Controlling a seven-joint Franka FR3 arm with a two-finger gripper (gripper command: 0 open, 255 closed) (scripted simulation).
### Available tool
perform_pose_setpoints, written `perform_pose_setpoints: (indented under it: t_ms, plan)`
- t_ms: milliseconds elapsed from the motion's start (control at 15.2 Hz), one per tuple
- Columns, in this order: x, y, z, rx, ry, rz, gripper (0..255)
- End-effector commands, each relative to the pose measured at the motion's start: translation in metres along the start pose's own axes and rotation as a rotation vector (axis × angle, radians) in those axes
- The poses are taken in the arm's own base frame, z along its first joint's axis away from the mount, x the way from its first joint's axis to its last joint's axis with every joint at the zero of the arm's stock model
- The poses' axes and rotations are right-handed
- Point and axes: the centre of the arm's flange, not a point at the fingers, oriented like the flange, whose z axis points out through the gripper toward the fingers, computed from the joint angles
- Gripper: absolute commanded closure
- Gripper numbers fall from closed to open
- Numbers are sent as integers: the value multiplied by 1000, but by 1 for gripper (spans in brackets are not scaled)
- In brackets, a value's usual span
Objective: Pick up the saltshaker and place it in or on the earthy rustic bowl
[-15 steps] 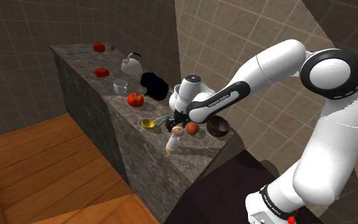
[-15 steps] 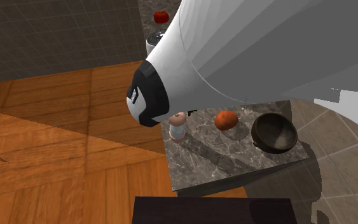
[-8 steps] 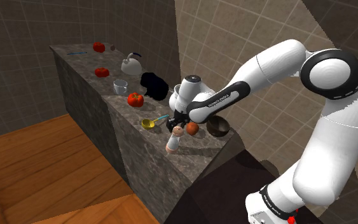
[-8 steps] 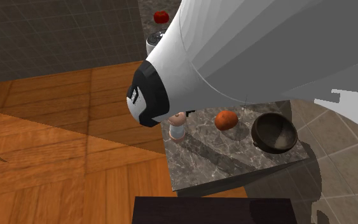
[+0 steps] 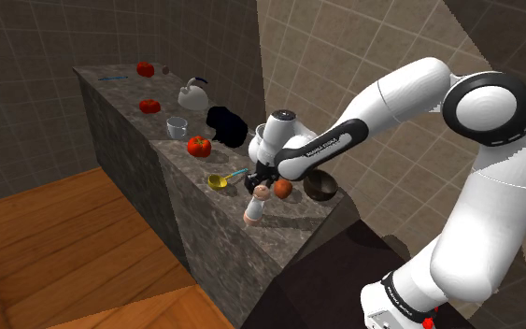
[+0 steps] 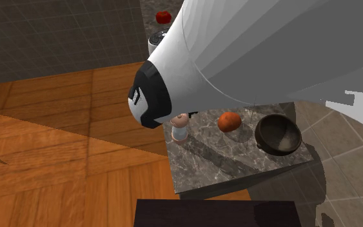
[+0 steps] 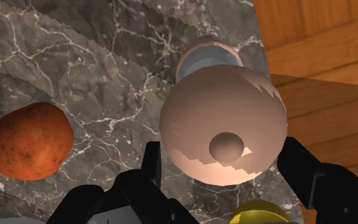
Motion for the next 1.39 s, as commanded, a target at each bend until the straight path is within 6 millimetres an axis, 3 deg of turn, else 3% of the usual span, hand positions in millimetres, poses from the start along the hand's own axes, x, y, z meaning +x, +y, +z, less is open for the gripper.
perform_pose_setpoints:
  t_ms: [0,1320]
  plan:
    - [1,1,-8,0,0,0,255]
    - [5,9,-113,0,0,0,255]
